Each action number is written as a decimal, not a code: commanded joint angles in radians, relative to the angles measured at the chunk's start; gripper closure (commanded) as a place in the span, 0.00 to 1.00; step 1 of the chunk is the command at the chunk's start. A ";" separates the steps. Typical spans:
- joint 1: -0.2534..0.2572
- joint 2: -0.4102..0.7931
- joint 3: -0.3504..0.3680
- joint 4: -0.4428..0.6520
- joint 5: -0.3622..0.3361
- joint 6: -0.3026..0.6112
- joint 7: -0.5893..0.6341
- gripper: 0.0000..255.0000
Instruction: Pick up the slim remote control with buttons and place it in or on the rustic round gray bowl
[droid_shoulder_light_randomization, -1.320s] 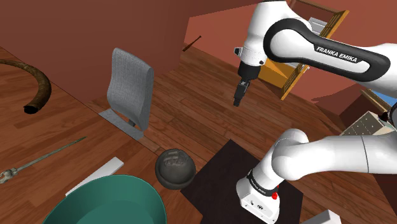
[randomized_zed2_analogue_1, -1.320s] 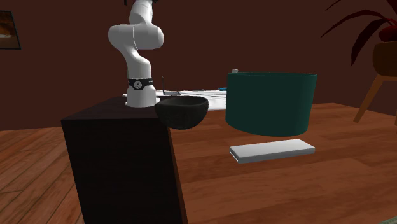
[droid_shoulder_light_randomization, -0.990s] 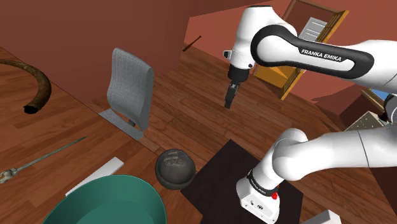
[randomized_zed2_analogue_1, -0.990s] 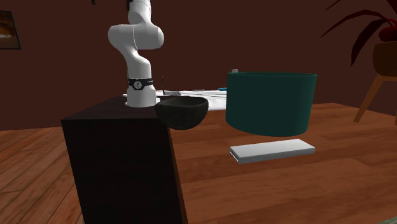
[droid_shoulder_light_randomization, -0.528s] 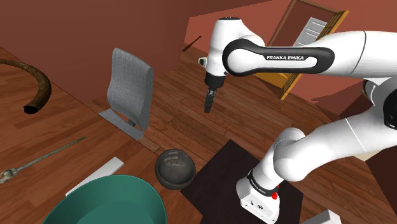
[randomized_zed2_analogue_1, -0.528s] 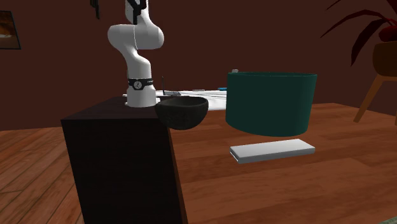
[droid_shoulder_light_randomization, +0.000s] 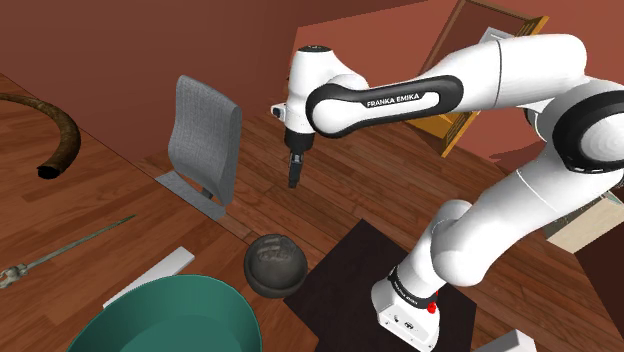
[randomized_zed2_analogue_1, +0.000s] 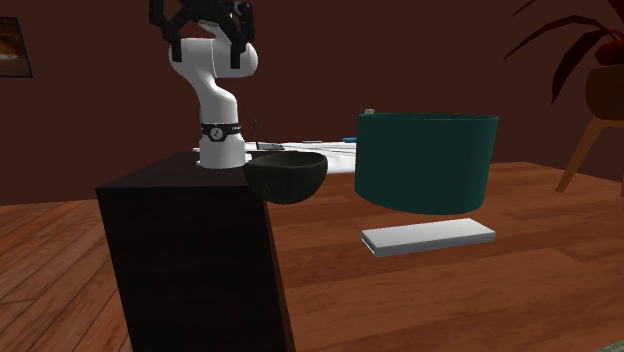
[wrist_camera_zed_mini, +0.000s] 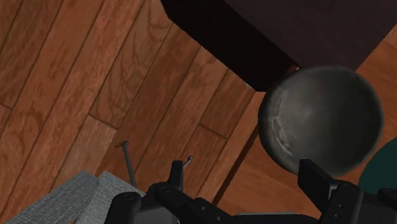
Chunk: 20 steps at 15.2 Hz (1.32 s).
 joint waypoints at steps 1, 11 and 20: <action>0.014 0.064 0.011 0.024 -0.002 0.045 -0.026 0.00; 0.082 0.388 0.077 0.213 -0.042 0.196 -0.124 0.00; 0.162 0.664 0.128 0.429 -0.114 0.263 -0.197 0.00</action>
